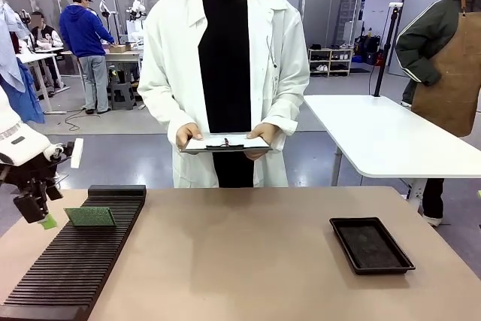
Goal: Inspect the PCB.
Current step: Pick up the Blank PCB and present it to the human.
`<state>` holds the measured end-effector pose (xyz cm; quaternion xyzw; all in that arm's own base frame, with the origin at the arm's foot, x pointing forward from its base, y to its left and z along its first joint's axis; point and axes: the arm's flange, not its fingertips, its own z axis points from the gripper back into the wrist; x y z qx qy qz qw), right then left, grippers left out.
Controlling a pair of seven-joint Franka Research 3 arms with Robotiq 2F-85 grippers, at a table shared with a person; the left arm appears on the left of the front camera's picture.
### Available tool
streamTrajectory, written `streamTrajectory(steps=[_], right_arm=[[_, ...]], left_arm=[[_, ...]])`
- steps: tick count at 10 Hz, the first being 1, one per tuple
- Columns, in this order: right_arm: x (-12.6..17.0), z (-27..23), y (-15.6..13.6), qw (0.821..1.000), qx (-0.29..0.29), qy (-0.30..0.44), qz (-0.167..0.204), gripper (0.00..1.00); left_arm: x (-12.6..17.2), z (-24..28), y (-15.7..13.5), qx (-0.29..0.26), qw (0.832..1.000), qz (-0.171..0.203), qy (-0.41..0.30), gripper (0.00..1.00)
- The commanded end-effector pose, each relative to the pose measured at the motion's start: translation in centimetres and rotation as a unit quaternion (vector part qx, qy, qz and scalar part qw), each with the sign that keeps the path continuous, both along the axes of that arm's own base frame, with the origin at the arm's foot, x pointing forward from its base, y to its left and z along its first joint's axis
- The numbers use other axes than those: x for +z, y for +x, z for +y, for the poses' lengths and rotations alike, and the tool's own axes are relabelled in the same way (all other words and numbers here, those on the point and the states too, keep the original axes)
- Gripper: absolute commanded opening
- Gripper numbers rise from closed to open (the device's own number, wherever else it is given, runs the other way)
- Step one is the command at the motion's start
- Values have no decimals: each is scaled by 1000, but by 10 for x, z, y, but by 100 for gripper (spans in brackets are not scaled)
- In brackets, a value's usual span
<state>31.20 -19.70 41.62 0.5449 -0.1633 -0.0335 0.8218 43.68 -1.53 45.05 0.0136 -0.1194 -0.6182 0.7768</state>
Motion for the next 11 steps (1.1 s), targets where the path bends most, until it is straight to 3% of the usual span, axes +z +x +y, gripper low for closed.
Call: streamTrajectory(steps=[1, 7, 11], right_arm=[[2, -1, 0, 1000, 0, 4, -3, 100], [2, -1, 0, 1000, 0, 4, -3, 100], [2, -1, 0, 1000, 0, 4, -3, 100]], left_arm=[[-17, 19, 37, -61, 998, -27, 12, 100], [-68, 18, 81, -82, 992, -77, 66, 100], [-86, 9, 97, -80, 992, -58, 83, 100]])
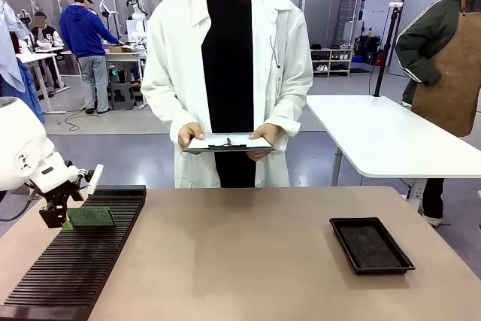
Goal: Inspect the PCB.
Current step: Pick up the Blank PCB and present it to the human.
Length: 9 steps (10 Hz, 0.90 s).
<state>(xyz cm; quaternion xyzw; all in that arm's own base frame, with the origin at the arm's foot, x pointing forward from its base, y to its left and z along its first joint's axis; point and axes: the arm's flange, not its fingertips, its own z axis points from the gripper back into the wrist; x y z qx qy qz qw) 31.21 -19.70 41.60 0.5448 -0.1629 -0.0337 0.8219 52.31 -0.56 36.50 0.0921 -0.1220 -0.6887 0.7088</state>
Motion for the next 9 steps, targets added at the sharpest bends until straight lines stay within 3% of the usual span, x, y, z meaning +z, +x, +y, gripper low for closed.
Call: streamTrajectory(steps=[1, 3, 4, 5, 8, 9], right_arm=[[2, -1, 0, 1000, 0, 4, -4, 100], [2, -1, 0, 1000, 0, 4, -4, 100], [2, -1, 0, 1000, 0, 4, -4, 100], [2, -1, 0, 1000, 0, 4, -4, 100], [2, -1, 0, 1000, 0, 4, -4, 100], [2, -1, 0, 1000, 0, 4, -4, 100]], left_arm=[[-2, -1, 12, 9, 1000, 3, 16, 100], [-6, -2, 15, 14, 1000, 7, 23, 58], [-7, -2, 15, 14, 999, 10, 27, 20], [-9, -3, 16, 13, 999, 10, 30, 0], [-9, -4, 16, 14, 999, 11, 30, 3], [-10, -3, 16, 11, 999, 15, 28, 0]])
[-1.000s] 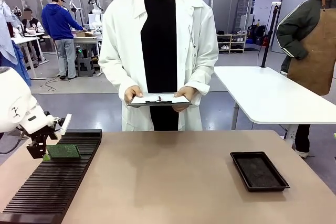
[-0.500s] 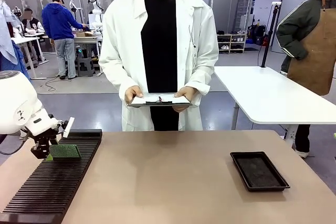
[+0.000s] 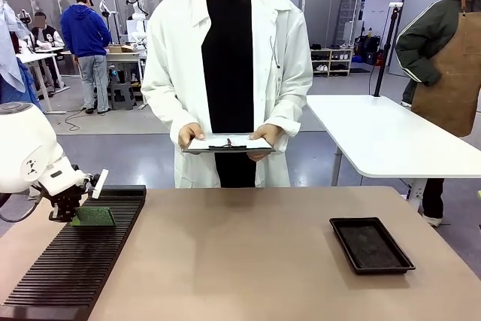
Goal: Inspect the PCB.
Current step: Pick up the Blank PCB and present it to the human.
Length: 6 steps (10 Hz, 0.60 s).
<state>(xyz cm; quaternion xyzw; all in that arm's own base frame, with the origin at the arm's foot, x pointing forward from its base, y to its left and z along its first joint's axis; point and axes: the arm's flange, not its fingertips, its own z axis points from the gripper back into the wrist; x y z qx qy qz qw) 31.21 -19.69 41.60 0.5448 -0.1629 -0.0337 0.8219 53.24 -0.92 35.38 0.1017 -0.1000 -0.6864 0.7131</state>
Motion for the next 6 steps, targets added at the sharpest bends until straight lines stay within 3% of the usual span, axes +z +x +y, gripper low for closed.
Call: streamTrajectory(steps=[1, 6], right_arm=[[2, -1, 0, 1000, 0, 4, -4, 100], [2, -1, 0, 1000, 0, 4, -4, 100]], left_arm=[[2, -1, 7, 3, 1000, 7, 9, 0], [17, -1, 3, 6, 1000, 5, 5, 0]])
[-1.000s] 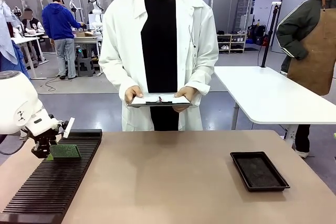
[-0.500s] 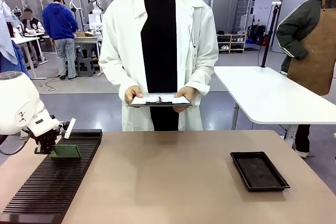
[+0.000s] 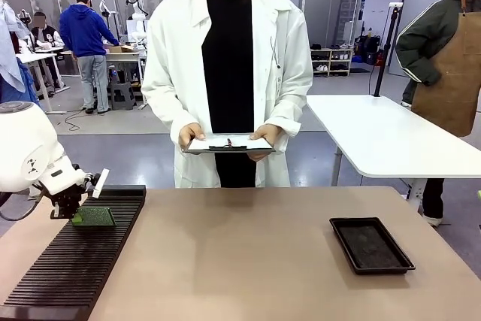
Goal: Inspect the PCB.
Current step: Pick up the Blank PCB and present it to the human.
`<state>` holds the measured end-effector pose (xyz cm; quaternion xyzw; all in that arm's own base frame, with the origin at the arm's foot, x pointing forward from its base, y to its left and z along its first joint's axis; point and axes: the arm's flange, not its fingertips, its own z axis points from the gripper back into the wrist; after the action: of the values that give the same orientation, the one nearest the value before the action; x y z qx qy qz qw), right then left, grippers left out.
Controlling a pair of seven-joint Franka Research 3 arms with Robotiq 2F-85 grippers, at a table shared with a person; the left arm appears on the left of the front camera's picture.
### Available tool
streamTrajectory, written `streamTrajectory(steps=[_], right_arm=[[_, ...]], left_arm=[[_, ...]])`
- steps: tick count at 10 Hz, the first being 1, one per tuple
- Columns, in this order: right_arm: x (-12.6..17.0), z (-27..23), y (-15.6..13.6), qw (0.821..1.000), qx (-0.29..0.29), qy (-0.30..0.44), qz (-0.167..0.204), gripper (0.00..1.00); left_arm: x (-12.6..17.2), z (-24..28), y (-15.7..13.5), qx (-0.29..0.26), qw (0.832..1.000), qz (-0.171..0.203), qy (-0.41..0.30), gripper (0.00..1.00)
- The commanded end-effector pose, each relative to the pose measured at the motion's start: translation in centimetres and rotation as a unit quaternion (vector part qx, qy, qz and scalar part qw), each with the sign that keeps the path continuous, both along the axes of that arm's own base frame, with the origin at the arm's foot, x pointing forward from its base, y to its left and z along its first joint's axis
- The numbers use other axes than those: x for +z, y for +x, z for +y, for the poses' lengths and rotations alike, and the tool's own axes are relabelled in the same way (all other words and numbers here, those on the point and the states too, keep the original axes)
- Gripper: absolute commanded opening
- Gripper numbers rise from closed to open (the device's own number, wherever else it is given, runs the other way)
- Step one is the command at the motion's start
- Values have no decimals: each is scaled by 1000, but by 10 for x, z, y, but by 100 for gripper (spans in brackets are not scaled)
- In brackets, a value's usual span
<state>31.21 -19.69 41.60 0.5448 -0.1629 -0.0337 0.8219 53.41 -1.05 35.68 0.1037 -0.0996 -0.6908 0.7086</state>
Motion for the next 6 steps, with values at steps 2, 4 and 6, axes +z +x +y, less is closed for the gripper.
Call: streamTrajectory(steps=[2, 4, 6], right_arm=[[2, -1, 0, 1000, 0, 4, -4, 100], [2, -1, 0, 1000, 0, 4, -4, 100], [2, -1, 0, 1000, 0, 4, -4, 100]], left_arm=[[44, 1, -11, 19, 999, -24, -15, 0], [72, 12, -19, 37, 995, -8, -89, 0], [71, 18, -15, 89, 982, 57, -155, 0]])
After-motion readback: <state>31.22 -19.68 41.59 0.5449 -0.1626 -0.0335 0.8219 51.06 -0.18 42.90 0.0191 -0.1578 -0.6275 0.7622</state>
